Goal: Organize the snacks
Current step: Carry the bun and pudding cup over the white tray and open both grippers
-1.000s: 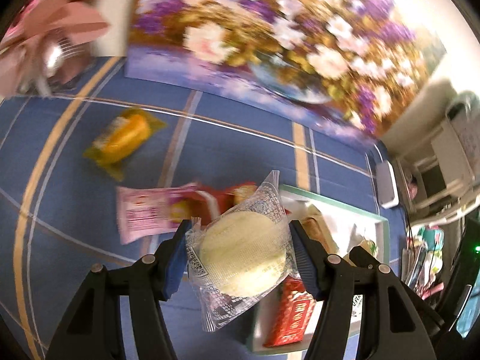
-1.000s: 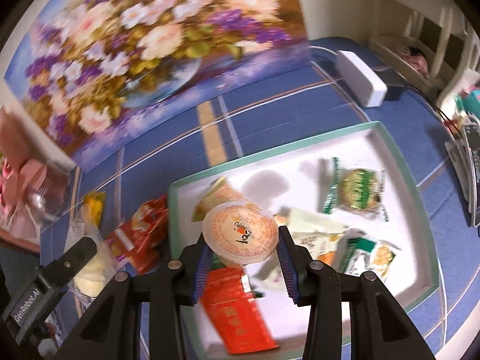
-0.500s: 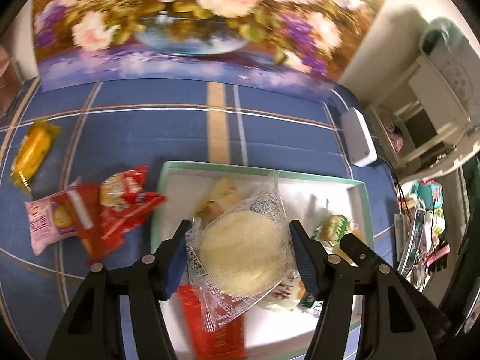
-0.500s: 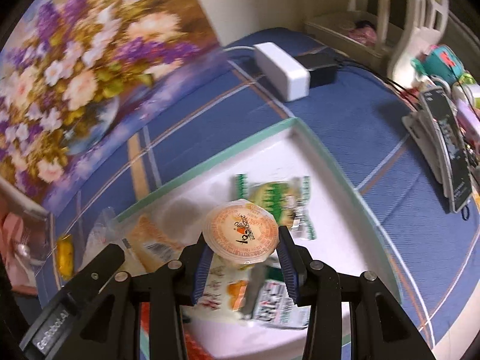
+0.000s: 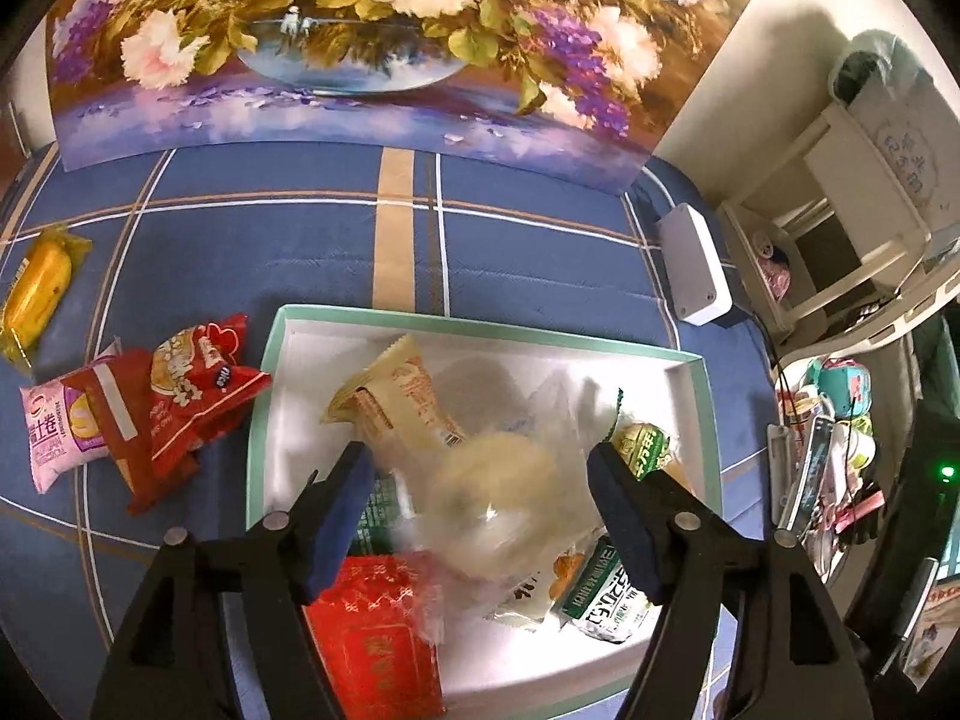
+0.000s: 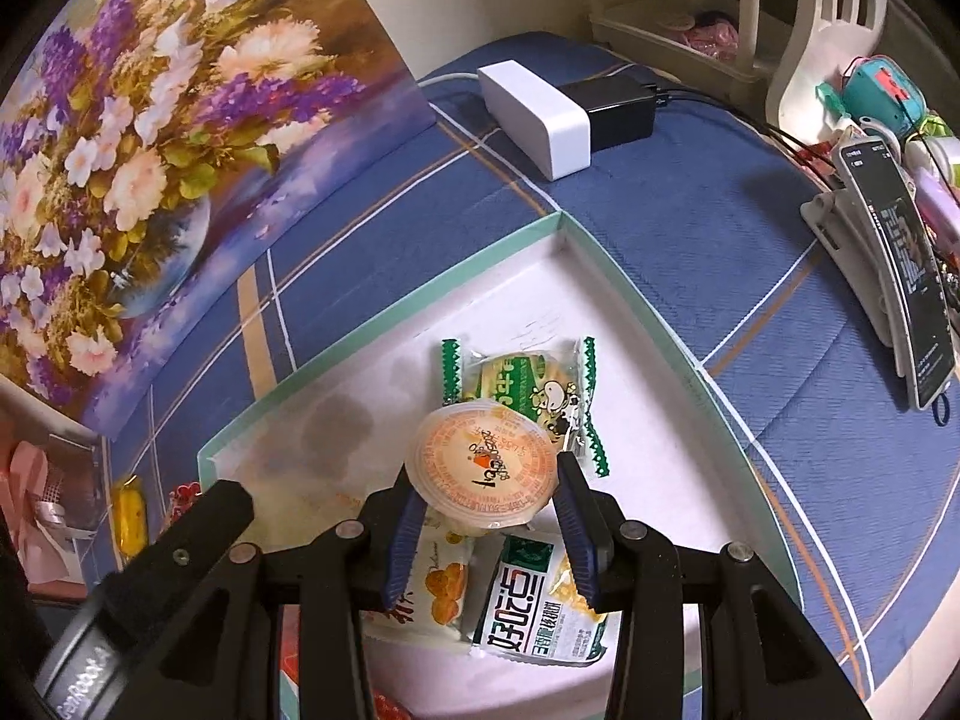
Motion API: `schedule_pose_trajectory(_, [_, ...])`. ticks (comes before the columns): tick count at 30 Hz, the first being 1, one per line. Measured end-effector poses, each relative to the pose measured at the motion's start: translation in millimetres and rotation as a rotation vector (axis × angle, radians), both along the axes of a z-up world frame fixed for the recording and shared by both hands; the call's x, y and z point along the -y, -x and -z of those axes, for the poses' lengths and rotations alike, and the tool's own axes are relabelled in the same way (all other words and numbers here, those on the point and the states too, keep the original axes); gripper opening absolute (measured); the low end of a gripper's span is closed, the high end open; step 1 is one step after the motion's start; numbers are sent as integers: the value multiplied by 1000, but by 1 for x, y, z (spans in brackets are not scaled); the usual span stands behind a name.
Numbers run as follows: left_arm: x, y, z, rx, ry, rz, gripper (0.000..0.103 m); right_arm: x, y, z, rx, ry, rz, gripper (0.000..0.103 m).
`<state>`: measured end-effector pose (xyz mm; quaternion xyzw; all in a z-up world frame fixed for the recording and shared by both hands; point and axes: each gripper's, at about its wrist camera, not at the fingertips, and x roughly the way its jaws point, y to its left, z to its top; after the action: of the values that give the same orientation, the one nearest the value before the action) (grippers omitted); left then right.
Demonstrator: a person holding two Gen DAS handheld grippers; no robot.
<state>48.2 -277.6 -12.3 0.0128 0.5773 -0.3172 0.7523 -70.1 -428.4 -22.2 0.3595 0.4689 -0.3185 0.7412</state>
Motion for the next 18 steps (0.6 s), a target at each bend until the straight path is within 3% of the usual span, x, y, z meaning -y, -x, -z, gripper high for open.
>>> schedule_pose_trajectory(8, [-24, -4, -10, 25, 6, -61, 77, -3, -4, 1, -28, 1, -13, 46])
schedule_pose_trajectory(10, [-33, -8, -10, 37, -9, -85, 80, -3, -4, 1, -31, 7, -11, 53])
schedule_pose_trajectory(12, [-43, -12, -10, 54, -25, -114, 80, -3, -5, -1, -34, 17, -9, 67])
schedule_pose_trajectory(16, [-62, -19, -7, 76, -54, -159, 82, -3, -5, -3, -44, 23, -7, 72])
schedule_pose_trajectory(18, [-71, -22, -3, 91, -77, -182, 90, -4, -6, -3, -53, 26, -12, 76])
